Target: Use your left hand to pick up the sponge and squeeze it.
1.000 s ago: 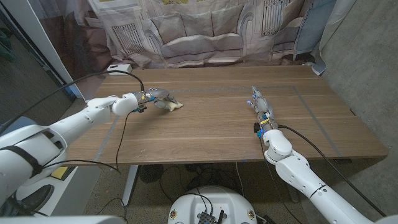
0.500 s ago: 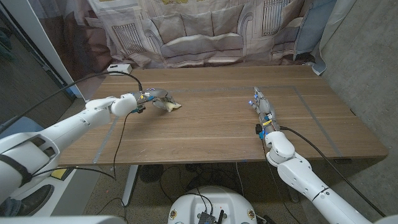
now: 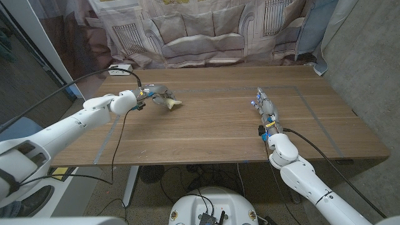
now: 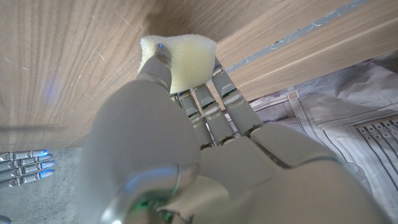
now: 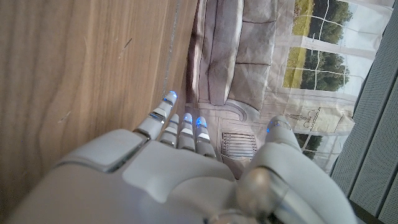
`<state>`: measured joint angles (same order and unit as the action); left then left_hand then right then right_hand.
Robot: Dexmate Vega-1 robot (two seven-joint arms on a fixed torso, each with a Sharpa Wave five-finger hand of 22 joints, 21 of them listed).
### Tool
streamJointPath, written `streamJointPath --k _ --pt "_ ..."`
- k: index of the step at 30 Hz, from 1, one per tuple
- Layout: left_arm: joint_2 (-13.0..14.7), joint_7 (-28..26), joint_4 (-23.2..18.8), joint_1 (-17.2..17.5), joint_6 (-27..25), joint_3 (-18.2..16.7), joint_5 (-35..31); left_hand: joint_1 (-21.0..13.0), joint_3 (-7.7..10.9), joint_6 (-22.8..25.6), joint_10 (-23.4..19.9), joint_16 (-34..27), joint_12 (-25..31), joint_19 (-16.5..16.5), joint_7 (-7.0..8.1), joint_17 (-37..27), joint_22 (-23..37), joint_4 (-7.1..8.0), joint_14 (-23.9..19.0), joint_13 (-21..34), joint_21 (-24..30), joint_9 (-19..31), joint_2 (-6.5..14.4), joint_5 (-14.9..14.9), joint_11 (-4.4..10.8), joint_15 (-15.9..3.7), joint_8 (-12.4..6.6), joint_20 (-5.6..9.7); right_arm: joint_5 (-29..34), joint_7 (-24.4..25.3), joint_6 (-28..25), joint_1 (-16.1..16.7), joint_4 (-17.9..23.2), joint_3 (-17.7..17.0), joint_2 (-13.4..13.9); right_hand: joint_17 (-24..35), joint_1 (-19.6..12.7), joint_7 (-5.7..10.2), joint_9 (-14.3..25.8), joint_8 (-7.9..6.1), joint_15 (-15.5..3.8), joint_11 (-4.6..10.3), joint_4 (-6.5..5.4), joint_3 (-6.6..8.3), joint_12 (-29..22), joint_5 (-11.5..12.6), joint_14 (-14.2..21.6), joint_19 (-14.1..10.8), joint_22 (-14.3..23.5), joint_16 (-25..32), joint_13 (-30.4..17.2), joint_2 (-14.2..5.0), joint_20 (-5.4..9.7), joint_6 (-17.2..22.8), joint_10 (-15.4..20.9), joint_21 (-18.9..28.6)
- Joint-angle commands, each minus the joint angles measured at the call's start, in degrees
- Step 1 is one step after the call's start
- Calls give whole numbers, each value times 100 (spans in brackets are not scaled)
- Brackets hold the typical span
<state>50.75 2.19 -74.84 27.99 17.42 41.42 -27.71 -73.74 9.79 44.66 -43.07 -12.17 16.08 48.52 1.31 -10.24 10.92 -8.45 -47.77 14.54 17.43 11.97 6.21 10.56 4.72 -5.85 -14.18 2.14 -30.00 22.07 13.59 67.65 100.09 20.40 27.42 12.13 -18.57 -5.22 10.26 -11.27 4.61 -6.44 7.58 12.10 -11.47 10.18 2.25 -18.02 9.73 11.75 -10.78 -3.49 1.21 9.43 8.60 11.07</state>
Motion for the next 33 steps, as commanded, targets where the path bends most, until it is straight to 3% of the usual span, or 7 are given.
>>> streamJointPath --k 1,9,16,27,29,30,33 --pt "335 51 -865 404 -464 -437 77 -10 56 -21 -28 23 -6 7 -33 -14 14 11 -29 32 56 15 66 -20 -22 -312 15 -27 -24 -75 145 57 -29 -28 -19 17 -32 -17 34 13 -10 -32 17 -19 2 -10 32 -28 11 49 -20 -32 -30 43 40 16" --pt "552 297 -1445 566 -793 -674 47 -159 155 -95 71 111 -69 -86 -35 -19 12 -74 140 52 28 17 84 -5 -62 -250 72 -75 -27 -105 214 96 14 -53 -8 19 -29 -16 34 14 -11 -28 15 -22 3 -10 31 -30 11 49 -21 -32 -30 44 39 16" --pt "506 244 -1586 604 -780 -755 -8 -237 219 -155 145 131 -110 -132 -52 -26 12 -100 205 69 16 19 104 4 -93 -207 110 -95 -85 -124 236 166 72 -145 47 20 -28 -15 35 14 -9 -39 14 -24 1 -10 33 -32 11 49 -22 -33 -29 45 46 15" --pt "378 268 -1598 674 -784 -881 269 -707 517 206 -158 3 -14 273 -164 -61 27 -164 -132 153 231 44 163 41 -139 -228 8 -135 -127 -174 203 169 134 -179 94 21 -28 -18 35 14 -9 -27 13 -27 4 -10 39 -34 11 50 -23 -35 -37 50 38 14" --pt "384 330 -1613 669 -805 -877 281 -837 612 569 -394 -46 82 377 -155 -78 35 -166 -311 209 306 92 179 50 -134 -288 -138 -94 -106 -158 209 169 139 -170 81 22 -28 -20 35 12 -8 -32 13 -27 4 -10 40 -34 11 50 -23 -35 -38 54 38 14" --pt "391 359 -1623 664 -812 -872 273 -972 701 1105 -489 -71 117 403 -250 -120 45 -162 -377 281 359 217 208 78 -131 -274 -423 -101 -100 -155 216 169 137 -166 75 22 -28 -17 35 12 -8 -33 13 -28 4 -10 40 -33 11 50 -24 -35 -39 55 38 13" --pt "410 422 -1669 673 -845 -884 295 -1199 780 1428 -804 -279 248 505 -452 -292 64 -160 -683 471 495 477 207 137 -64 -345 -788 -99 -70 -158 265 171 115 -145 47 22 -27 -23 35 10 -3 -35 13 -29 5 -10 43 -34 11 51 -24 -35 -45 61 36 13"
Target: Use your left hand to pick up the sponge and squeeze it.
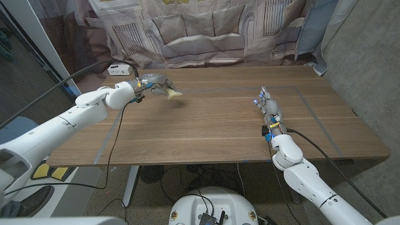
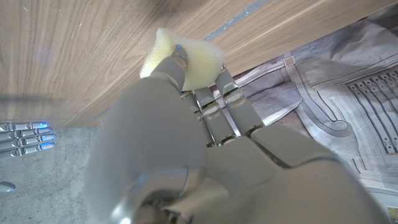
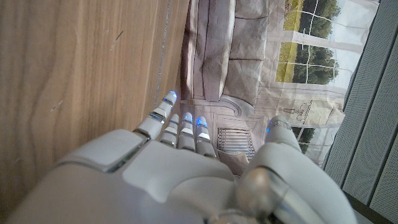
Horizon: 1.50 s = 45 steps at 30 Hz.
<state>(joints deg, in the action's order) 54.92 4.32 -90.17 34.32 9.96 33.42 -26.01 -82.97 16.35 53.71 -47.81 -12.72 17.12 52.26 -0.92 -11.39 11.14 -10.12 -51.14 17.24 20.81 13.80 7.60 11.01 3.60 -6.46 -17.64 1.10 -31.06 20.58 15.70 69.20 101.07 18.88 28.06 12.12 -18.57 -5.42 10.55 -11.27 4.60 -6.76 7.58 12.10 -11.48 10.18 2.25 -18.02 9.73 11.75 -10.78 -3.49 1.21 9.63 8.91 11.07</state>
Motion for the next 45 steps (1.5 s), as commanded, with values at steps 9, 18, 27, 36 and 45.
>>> streamJointPath --k 9,18,27,36,45 --pt "136 285 -419 187 -265 -205 168 -519 104 571 -661 -536 313 496 -324 -371 80 11 -845 527 495 663 -19 149 106 -350 -798 99 170 33 258 57 -62 71 -135 25 -22 4 6 2 4 -5 10 -34 4 -11 48 -39 11 52 -25 -33 -49 68 7 13" --pt "185 217 -576 356 -507 -287 164 -469 64 946 -1029 -573 455 909 -180 -194 62 43 -1373 760 830 743 -232 196 129 -427 -1050 255 265 72 250 43 -34 104 -160 25 -21 7 6 2 2 4 10 -37 3 -10 51 -41 11 52 -26 -34 -51 78 12 13" --pt "70 186 -661 380 -911 -245 47 -578 106 1250 -1144 -577 474 1091 -109 -200 11 18 -1507 925 1013 615 -310 259 49 -373 -1149 344 262 43 271 40 -37 103 -169 26 -22 10 6 3 1 4 11 -40 4 -10 49 -43 11 50 -27 -33 -51 83 10 12" --pt "-14 603 -538 90 -916 -68 93 -646 99 1267 -1159 -591 466 1071 -116 -251 -1 56 -1544 1068 1112 513 -347 214 60 -393 -1140 313 234 21 263 19 -87 103 -182 27 -22 0 6 3 7 -10 10 -41 2 -10 53 -43 11 50 -28 -36 -53 88 16 11" --pt "-83 1166 -448 -183 -1115 150 134 -578 159 541 -747 -327 196 478 -238 -284 -16 145 -961 1272 1115 585 -135 151 43 -314 -1016 170 227 -2 307 2 -160 120 -213 27 -24 6 6 6 8 -1 10 -42 4 -9 55 -45 12 50 -29 -39 -54 89 13 11"
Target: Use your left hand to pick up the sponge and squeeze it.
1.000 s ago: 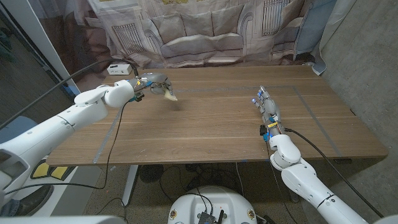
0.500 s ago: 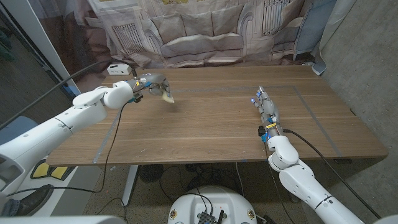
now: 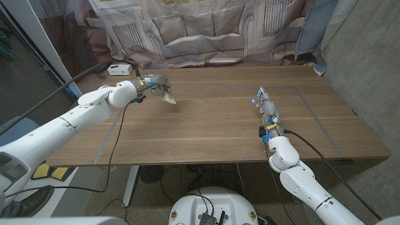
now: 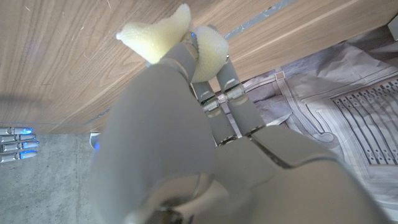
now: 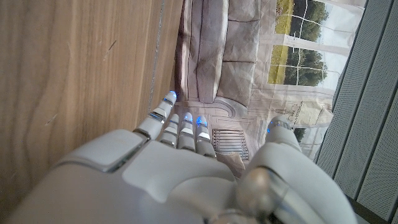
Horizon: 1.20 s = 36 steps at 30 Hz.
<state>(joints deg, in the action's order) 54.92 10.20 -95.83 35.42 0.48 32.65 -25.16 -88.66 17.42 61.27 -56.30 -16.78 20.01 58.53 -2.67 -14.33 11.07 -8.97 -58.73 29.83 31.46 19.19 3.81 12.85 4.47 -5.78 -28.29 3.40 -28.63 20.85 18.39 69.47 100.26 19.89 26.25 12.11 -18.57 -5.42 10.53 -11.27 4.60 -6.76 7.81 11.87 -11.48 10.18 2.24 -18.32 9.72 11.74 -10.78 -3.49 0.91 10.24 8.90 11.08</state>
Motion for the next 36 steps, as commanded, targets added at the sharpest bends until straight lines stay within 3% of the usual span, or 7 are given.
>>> streamJointPath --k 1,5,10,14,17,26,36 --pt "-90 607 127 -316 -171 242 49 -5 66 -232 153 95 -140 -189 -63 12 -10 32 -176 -5 49 37 269 -30 -61 -367 56 -73 -11 -24 46 -21 -79 17 -34 28 -24 6 8 6 5 -4 -13 -19 4 -9 54 -14 12 50 -29 -39 -23 28 13 11" --pt "-109 697 177 -417 -120 297 42 101 61 -459 293 192 -293 -300 -106 24 -17 61 25 -73 66 -5 298 -43 -110 -290 171 -122 2 -7 67 -12 -81 12 -45 28 -24 10 8 6 5 2 -14 -20 3 -9 55 -15 12 49 -29 -40 -23 31 16 10" --pt "-112 770 224 -509 -8 349 29 307 7 -695 475 297 -457 -482 -41 52 -29 116 239 -154 58 -55 286 -77 -171 -160 326 -171 14 -14 87 -13 -88 19 -50 28 -24 11 8 8 7 7 -13 -21 2 -9 55 -15 12 49 -29 -40 -23 29 19 10" --pt "-105 732 232 -523 47 358 -15 574 -18 -1354 970 547 -742 -1004 25 180 -30 111 771 -306 -48 -146 221 -96 -245 -16 762 -308 36 3 102 -9 -80 16 -56 29 -24 6 8 9 8 8 -13 -23 1 -9 56 -18 12 49 -30 -39 -24 30 23 11" --pt "-99 686 232 -522 87 346 -28 648 5 -1682 1096 584 -796 -1148 16 203 -34 94 966 -360 -68 -224 210 -88 -308 37 997 -340 56 26 93 -4 -53 6 -49 29 -24 9 8 7 6 17 -13 -24 2 -9 58 -18 12 49 -30 -39 -24 36 20 10" --pt "-95 609 307 -510 227 300 43 766 -6 -1749 1176 596 -819 -1224 -1 220 -41 111 1105 -402 -76 -283 179 -94 -294 58 1105 -357 73 30 45 -34 -26 5 -35 30 -24 8 8 9 4 3 -13 -27 1 -9 59 -19 12 48 -30 -40 -24 37 25 10" --pt "-62 621 410 -514 429 291 102 1243 -169 -1977 1425 623 -871 -1372 -70 258 -65 249 1445 -477 -122 -380 20 -137 -377 207 1338 -404 96 65 28 -38 -29 15 -55 30 -26 8 8 10 2 8 -12 -28 1 -8 57 -18 12 46 -31 -43 -24 41 28 8"
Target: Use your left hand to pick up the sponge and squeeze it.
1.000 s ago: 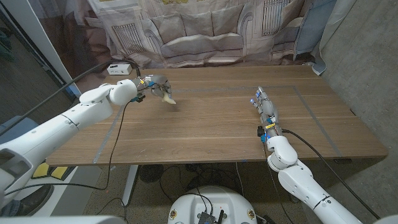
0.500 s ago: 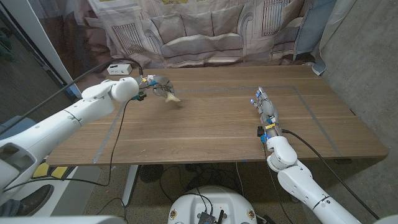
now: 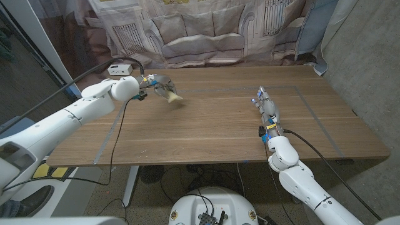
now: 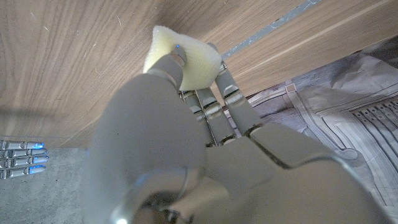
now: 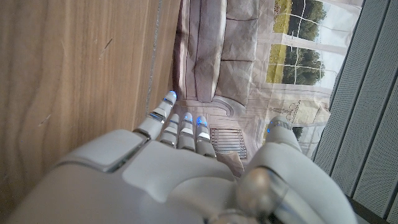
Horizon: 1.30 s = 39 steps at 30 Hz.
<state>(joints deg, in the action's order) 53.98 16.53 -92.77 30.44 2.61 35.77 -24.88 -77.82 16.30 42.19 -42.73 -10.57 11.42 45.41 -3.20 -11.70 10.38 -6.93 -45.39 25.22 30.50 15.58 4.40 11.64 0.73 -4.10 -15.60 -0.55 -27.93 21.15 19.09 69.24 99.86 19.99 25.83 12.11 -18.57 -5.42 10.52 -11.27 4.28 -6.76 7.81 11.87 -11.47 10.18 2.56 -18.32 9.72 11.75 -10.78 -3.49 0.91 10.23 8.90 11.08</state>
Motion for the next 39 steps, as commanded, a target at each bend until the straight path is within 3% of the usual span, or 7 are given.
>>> streamJointPath --k 1,12,14,18,24,31,39 --pt "32 -12 114 -14 224 -25 82 187 -65 -73 72 -4 -9 -67 -34 -3 2 53 113 -20 -29 -24 -45 -18 -1 42 79 -10 21 24 -38 -21 1 9 -16 30 -27 11 8 11 32 6 -12 -28 1 -8 24 -19 12 46 -31 -43 -26 41 28 9" --pt "16 -113 173 28 291 -56 106 375 -116 -20 80 -39 13 -94 -31 8 -7 106 138 -51 -49 -63 -71 -23 -10 89 112 -40 8 17 -35 -41 -47 32 -45 30 -29 10 8 12 38 8 -11 -31 6 -8 24 -19 12 44 -31 -42 -26 43 18 8" --pt "3 -174 179 58 284 -82 138 240 -27 63 10 -79 50 -99 -27 9 -6 7 85 -70 -52 -84 0 9 -18 57 111 -50 21 30 -36 -39 -43 31 -44 30 -28 8 8 12 36 5 -11 -32 5 -8 25 -20 12 44 -31 -41 -27 45 20 8" --pt "-16 -267 185 91 277 -112 169 -124 251 563 -406 -236 247 163 30 24 19 -239 -363 -45 95 -138 189 60 106 -146 24 71 19 39 -44 -33 -28 22 -37 30 -28 15 8 13 35 1 -11 -34 8 -8 27 -19 12 45 -32 -41 -25 44 14 7" --pt "-37 -294 178 107 259 -127 221 -236 374 1059 -870 -381 443 417 95 18 30 -266 -863 21 261 -151 250 37 190 -335 -104 173 -5 22 -41 -31 -26 14 -32 31 -28 14 8 15 32 0 -12 -35 6 -8 26 -19 12 44 -32 -43 -27 42 18 7" --pt "-70 -360 158 160 160 -134 257 -399 254 1614 -1328 -728 644 793 182 -172 46 -297 -1386 152 531 -149 185 -35 271 -577 -247 284 -14 15 -63 -20 -7 12 -12 31 -26 15 8 16 37 -1 -12 -38 6 -9 28 -19 12 44 -32 -41 -28 43 19 7" --pt "-115 -443 266 201 144 -87 287 -430 234 1681 -1383 -746 672 824 175 -180 49 -281 -1412 200 586 -147 188 -44 285 -570 -256 304 -18 38 -123 25 68 1 28 32 -30 14 9 17 39 0 -11 -38 7 -8 23 -21 12 42 -32 -45 -26 43 15 7"
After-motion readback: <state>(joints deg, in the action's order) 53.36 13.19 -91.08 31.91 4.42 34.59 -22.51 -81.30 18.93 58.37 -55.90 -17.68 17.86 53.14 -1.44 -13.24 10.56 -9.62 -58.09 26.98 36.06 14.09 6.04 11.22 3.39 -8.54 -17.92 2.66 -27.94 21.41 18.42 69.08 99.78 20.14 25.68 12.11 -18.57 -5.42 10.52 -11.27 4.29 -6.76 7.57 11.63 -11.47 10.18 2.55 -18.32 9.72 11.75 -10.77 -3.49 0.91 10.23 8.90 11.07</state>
